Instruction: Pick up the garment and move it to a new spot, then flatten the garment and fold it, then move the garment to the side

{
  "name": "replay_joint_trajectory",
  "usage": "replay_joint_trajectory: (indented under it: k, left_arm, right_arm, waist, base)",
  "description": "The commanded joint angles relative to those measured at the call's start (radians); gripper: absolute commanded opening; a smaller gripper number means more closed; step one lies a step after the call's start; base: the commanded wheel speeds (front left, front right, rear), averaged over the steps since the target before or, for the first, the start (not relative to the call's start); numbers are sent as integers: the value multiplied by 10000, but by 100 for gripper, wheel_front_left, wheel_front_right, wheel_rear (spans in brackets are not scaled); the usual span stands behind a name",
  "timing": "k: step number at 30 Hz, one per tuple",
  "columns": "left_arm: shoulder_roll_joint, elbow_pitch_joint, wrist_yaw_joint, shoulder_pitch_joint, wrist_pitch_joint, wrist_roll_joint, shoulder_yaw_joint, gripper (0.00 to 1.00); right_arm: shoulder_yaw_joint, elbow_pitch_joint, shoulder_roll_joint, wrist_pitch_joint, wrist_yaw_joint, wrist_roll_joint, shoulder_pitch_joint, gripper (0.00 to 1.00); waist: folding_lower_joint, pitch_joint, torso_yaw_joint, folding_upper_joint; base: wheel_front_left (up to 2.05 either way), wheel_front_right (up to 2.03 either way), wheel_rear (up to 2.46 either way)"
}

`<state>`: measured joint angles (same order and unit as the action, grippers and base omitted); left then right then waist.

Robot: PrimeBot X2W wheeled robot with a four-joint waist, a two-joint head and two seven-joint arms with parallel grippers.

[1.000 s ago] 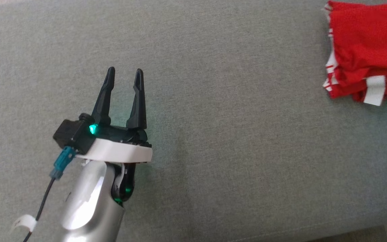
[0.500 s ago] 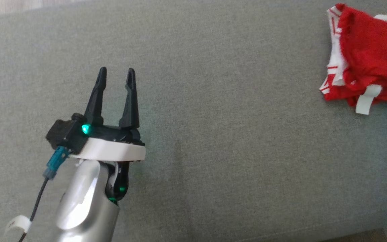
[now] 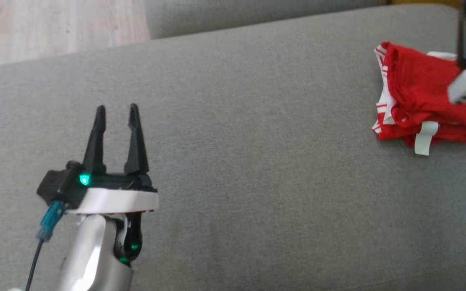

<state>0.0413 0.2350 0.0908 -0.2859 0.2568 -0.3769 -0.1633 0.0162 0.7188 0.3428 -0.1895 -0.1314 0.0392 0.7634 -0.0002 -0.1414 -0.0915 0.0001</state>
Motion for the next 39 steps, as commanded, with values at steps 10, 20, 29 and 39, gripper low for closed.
replay_joint_trajectory:
  k: [10,20,29,39]
  left_arm:
    - [89,-553,-202,460,49,297,899,100]
    - [89,-188,-157,1163,49,37,1153,100]
    - [89,-31,-35,1559,49,-197,1243,100]
    - [89,-132,-18,1687,49,-438,1296,100]
  right_arm:
    - [-17,-2660,-2059,-11,7,1044,-1443,100]
    - [171,-2892,-2902,-690,7,1412,-4084,100]
    - [521,-3297,-2922,-719,7,1954,-5333,100]
    - [446,-3688,-2924,-721,7,2092,-5339,100]
  waist:
    - [2,548,509,-1]
    - [2,766,710,-1]
    - [2,876,722,-1]
    - [2,932,667,-1]
  base:
    - [0,0,0]
    - [0,0,0]
    - [0,0,0]
    - [0,0,0]
